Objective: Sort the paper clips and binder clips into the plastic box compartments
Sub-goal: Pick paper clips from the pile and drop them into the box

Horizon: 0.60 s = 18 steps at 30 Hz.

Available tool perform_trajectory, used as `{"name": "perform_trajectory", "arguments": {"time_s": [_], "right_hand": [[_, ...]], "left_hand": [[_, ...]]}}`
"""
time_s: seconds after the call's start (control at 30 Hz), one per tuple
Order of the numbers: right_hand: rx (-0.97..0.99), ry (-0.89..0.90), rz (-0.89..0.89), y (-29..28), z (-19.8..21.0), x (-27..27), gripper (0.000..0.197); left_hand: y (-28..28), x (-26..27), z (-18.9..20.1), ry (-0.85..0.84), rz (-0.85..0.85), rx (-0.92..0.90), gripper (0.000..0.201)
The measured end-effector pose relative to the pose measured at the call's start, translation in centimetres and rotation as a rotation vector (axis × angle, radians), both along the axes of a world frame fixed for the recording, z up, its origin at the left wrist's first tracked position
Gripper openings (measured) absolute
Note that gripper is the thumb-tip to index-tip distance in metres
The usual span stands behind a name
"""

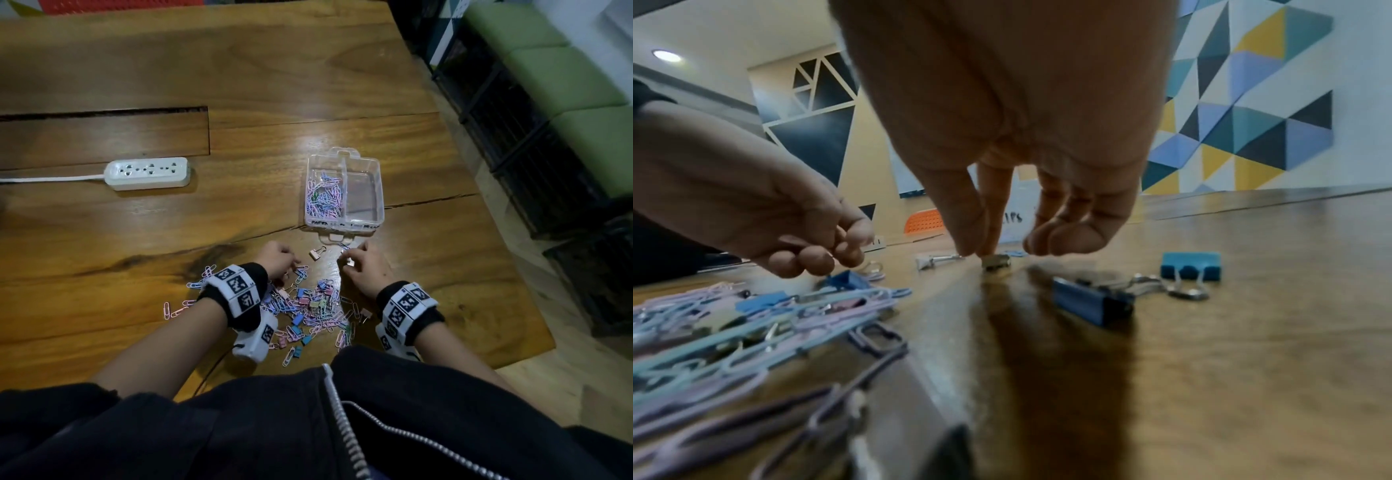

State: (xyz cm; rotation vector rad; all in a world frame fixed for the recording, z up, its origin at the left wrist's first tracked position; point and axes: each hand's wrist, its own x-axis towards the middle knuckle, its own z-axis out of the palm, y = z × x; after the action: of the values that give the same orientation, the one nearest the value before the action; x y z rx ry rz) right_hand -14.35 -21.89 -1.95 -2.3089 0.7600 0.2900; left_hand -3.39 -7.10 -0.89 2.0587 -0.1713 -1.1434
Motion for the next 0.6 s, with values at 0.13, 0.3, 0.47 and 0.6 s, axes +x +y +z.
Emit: {"name": "perform_trajectory", "arguments": {"time_s": [0.13, 0.3, 0.47, 0.6], "right_hand": [[-0.054, 0.010, -0.033, -0.8, -0.2, -0.7, 0.015], [-0.152, -0.052, 0.023, -0.1, -0.1, 0.8, 0.032], [-0.380, 0.041, 0.181, 0.8, -0.7, 2.1, 0.035], [-0.416, 0.016, 0.211, 1.1, -0.9, 2.4, 0.022]], "left_hand": [[0.1, 0.3, 0.5, 0.083, 0.082, -0.076, 0.018], [-0.1, -1.0, 0.1, -0.470, -0.430, 0.214, 0.035], [-0.2, -1.3, -0.5, -0.594, -0.492, 0.251, 0.025], [-0.3, -1.8, -0.5, -0.721, -0.704, 0.338, 0.022]]}}
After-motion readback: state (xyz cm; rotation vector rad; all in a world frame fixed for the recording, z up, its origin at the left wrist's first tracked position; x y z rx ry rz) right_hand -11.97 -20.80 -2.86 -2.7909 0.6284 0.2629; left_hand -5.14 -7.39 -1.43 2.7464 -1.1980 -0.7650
